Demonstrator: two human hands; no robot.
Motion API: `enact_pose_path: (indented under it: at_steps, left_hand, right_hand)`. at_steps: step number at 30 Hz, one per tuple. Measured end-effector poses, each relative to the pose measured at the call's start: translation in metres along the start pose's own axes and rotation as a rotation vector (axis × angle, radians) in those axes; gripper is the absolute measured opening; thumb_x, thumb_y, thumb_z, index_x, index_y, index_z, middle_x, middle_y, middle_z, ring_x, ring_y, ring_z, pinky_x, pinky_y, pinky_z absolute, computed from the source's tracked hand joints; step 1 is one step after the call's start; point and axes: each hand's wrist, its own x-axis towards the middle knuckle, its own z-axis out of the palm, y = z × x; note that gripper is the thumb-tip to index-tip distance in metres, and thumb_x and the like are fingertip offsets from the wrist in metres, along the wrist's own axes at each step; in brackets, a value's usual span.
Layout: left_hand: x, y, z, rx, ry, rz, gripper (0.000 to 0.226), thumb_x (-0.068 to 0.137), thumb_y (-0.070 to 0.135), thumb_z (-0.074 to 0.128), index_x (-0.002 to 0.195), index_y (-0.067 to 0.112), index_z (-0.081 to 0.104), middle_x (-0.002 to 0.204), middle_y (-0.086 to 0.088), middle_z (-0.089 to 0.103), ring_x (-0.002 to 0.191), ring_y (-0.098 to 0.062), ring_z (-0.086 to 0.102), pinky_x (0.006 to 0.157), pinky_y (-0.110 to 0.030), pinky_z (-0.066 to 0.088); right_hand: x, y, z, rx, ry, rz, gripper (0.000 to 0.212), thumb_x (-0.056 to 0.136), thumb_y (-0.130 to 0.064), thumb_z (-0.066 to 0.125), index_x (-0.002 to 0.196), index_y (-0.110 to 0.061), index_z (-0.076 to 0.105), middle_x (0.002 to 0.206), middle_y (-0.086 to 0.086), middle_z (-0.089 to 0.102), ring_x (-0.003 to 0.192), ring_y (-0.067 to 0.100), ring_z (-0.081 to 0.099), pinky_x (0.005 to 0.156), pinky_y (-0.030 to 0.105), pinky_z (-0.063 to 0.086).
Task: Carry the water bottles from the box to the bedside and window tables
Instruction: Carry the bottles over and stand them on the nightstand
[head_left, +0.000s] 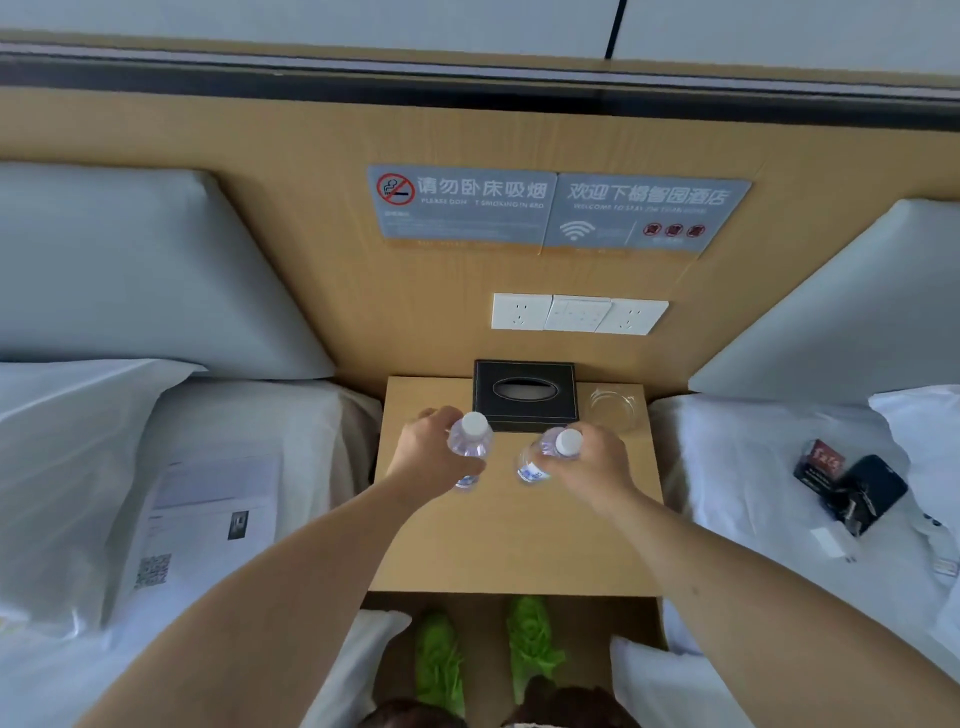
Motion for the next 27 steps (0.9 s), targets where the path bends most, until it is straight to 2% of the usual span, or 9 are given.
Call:
enact_pose_path:
  at_steps: [2,4,8,11,14,16,18,22,27]
  left_hand:
    - [0.015,-0.003,0.007,0.022,-0.006,-0.016,0.053,0.066,0.022,0.091,0.113,0.021,0.065,0.106,0.003,0.061,0.095,-0.018,0.059,0.068,-0.022,0.042]
    - [0.030,-0.006,0.016,0.044,-0.014,-0.029,0.051,0.065,0.021,0.092,0.109,0.019,0.067,0.105,0.001,0.063,0.094,-0.020,0.059,0.074,-0.027,0.045]
    - [0.057,-0.011,0.034,0.061,-0.040,-0.053,0.051,0.065,0.011,0.091,0.111,0.015,0.069,0.108,-0.003,0.066,0.097,-0.025,0.062,0.080,-0.032,0.052]
    - [0.072,-0.017,0.046,0.057,-0.038,-0.071,0.050,0.065,0.008,0.089,0.111,0.015,0.070,0.109,-0.005,0.067,0.097,-0.026,0.062,0.080,-0.032,0.052]
    - [0.082,-0.023,0.058,0.072,-0.026,-0.076,0.051,0.066,0.006,0.087,0.113,0.014,0.070,0.111,-0.006,0.068,0.097,-0.026,0.062,0.078,-0.029,0.049]
    - [0.086,-0.026,0.065,0.068,-0.017,-0.073,0.054,0.067,0.004,0.086,0.117,0.013,0.070,0.113,-0.007,0.068,0.097,-0.025,0.061,0.078,-0.026,0.045]
    - [0.090,-0.025,0.069,0.046,-0.005,-0.059,0.055,0.067,0.002,0.085,0.119,0.012,0.070,0.114,-0.008,0.068,0.098,-0.025,0.062,0.078,-0.024,0.043]
    - [0.099,-0.021,0.068,0.021,0.014,-0.033,0.050,0.067,-0.001,0.082,0.115,0.009,0.071,0.111,-0.010,0.069,0.098,-0.027,0.062,0.080,-0.029,0.048]
    - [0.100,-0.024,0.069,-0.017,0.010,-0.047,0.050,0.067,-0.005,0.081,0.113,0.010,0.072,0.109,-0.006,0.068,0.096,-0.024,0.062,0.078,-0.026,0.047]
  right_hand:
    - [0.015,0.001,0.003,-0.010,-0.006,-0.010,0.030,0.063,-0.030,0.091,0.069,-0.031,0.062,0.075,-0.013,0.065,0.068,0.009,0.061,0.056,0.024,0.045]
    - [0.032,0.003,0.010,-0.050,-0.043,-0.023,0.035,0.061,-0.027,0.090,0.060,-0.032,0.055,0.074,-0.010,0.060,0.063,0.007,0.055,0.051,0.021,0.036]
    - [0.061,0.011,0.023,-0.141,-0.095,-0.052,0.038,0.063,-0.022,0.086,0.062,-0.032,0.049,0.080,-0.005,0.049,0.063,0.011,0.047,0.050,0.022,0.026]
    - [0.078,0.020,0.034,-0.173,-0.125,-0.077,0.027,0.065,-0.021,0.087,0.079,-0.024,0.064,0.086,0.000,0.053,0.074,0.020,0.051,0.056,0.026,0.030]
    - [0.091,0.029,0.043,-0.221,-0.141,-0.127,0.034,0.066,-0.025,0.086,0.093,-0.022,0.066,0.091,0.007,0.063,0.080,0.025,0.054,0.059,0.027,0.031]
    - [0.097,0.032,0.050,-0.222,-0.140,-0.144,0.049,0.067,-0.027,0.088,0.110,-0.013,0.070,0.100,0.009,0.069,0.088,0.026,0.057,0.069,0.028,0.036]
    - [0.101,0.029,0.055,-0.195,-0.129,-0.162,0.062,0.067,-0.026,0.090,0.124,-0.013,0.069,0.108,0.009,0.071,0.097,0.028,0.062,0.079,0.032,0.045]
    - [0.103,0.022,0.060,-0.157,-0.109,-0.181,0.066,0.065,-0.021,0.093,0.125,-0.011,0.069,0.113,0.012,0.072,0.103,0.030,0.065,0.086,0.038,0.051]
    - [0.101,0.023,0.061,-0.152,-0.113,-0.196,0.068,0.064,-0.016,0.094,0.126,-0.007,0.067,0.116,0.012,0.072,0.107,0.030,0.064,0.085,0.032,0.046]
